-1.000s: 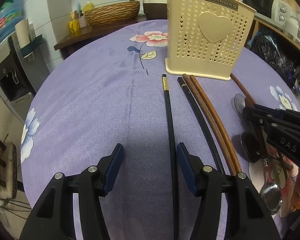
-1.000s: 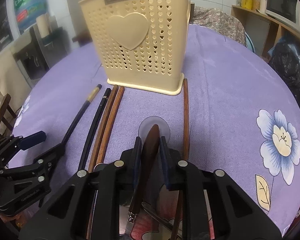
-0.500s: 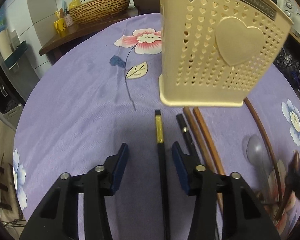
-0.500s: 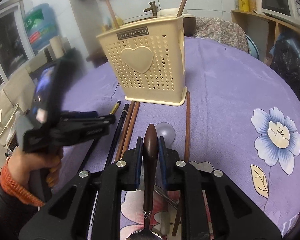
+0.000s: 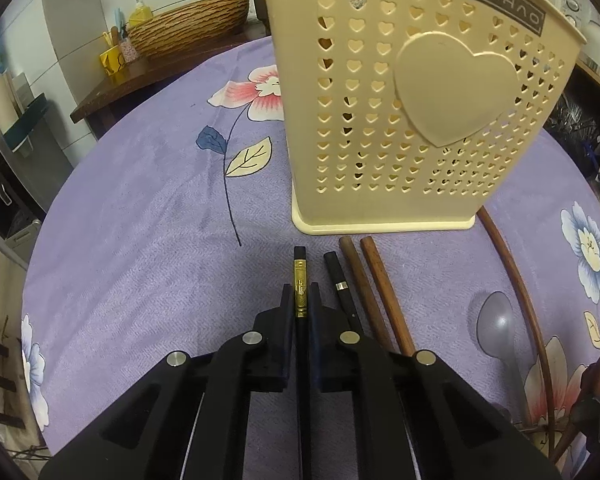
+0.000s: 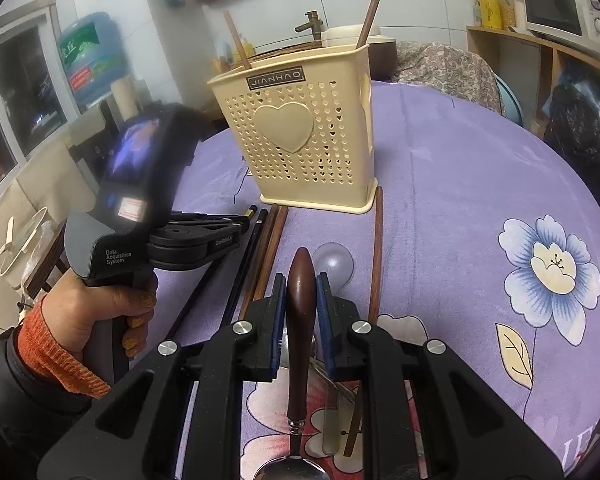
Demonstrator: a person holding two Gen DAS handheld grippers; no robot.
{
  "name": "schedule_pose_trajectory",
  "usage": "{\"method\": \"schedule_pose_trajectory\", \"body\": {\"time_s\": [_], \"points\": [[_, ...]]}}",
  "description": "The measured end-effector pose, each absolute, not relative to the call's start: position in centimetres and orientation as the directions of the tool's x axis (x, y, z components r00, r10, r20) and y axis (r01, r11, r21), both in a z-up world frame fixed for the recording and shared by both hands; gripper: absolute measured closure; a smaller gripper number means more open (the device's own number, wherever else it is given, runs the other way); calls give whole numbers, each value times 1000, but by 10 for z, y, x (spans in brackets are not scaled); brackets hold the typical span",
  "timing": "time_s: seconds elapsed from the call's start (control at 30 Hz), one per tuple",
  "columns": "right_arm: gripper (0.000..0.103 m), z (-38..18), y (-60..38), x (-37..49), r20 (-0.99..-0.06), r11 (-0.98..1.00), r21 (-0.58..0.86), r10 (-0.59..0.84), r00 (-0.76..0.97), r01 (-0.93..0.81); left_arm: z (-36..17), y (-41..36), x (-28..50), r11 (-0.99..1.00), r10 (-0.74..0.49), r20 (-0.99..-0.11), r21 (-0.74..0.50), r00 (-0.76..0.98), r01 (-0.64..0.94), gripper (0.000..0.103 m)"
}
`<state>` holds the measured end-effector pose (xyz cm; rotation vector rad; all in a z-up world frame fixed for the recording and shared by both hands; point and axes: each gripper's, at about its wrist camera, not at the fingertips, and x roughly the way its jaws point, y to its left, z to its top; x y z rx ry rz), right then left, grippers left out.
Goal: Organize utensils
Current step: 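Lift the spoon with the right tool while the left carries the black chopstick toward the holder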
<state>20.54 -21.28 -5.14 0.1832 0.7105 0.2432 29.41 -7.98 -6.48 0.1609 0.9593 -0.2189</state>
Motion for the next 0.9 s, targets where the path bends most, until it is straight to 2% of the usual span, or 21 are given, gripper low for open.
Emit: {"method": "schedule_pose_trajectory", "body": {"time_s": [0.23,0.47,0.6,0.9], "points": [[87,-49,-216,198,-611,949,256,305,731,-182,-41,-61,278,968,-192,-771,-47,608,246,95],[87,-49,-217,188,-604,949,251,308,735,-192,29,-31,225,958,-280,-613,-130,739,255,94],[87,-48,-216,185,-601,949,250,309,738,-194,53,-17,202,956,-291,-543,-149,788,251,94],[87,-41,-213,176,-584,943,245,327,743,-224,60,0,185,949,-315,-496,-195,809,250,94]]}}
